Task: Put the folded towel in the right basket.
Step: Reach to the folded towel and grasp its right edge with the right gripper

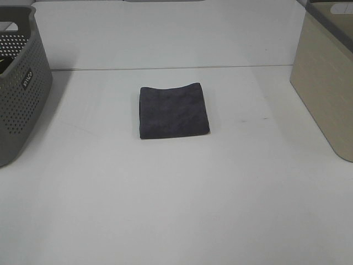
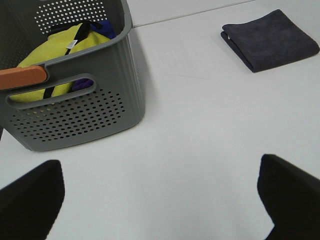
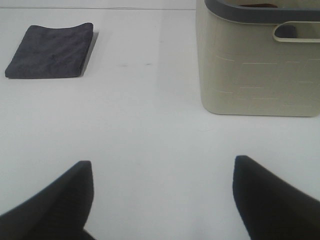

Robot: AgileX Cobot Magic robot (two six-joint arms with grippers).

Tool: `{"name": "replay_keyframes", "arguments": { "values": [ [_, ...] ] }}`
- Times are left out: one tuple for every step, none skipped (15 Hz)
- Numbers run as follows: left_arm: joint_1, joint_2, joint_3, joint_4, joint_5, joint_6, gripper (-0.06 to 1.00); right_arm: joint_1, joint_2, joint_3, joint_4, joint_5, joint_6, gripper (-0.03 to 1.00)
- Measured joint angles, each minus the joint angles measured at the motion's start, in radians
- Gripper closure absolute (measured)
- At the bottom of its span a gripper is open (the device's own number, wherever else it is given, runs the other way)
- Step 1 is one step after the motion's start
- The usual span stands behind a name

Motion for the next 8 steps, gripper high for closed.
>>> {"name": "replay_keyframes", "arguments": {
  "values": [
    [0.0,0.0,0.0,0.0,0.0,0.0,-0.04,0.0,0.0,0.0,0.0,0.0,0.0,0.25],
    [0.0,0.0,0.0,0.0,0.0,0.0,-0.04,0.0,0.0,0.0,0.0,0.0,0.0,0.25],
    [0.0,0.0,0.0,0.0,0.0,0.0,-0.04,0.0,0.0,0.0,0.0,0.0,0.0,0.25],
    [0.0,0.0,0.0,0.0,0.0,0.0,-0.04,0.0,0.0,0.0,0.0,0.0,0.0,0.25],
    [0.0,0.0,0.0,0.0,0.0,0.0,-0.04,0.0,0.0,0.0,0.0,0.0,0.0,0.25],
    [0.0,0.0,0.0,0.0,0.0,0.0,-0.04,0.0,0.0,0.0,0.0,0.0,0.0,0.25],
    [0.0,0.0,0.0,0.0,0.0,0.0,-0.04,0.0,0.0,0.0,0.0,0.0,0.0,0.25],
    [0.0,0.0,0.0,0.0,0.0,0.0,-0.04,0.0,0.0,0.0,0.0,0.0,0.0,0.25]
  ]
}}
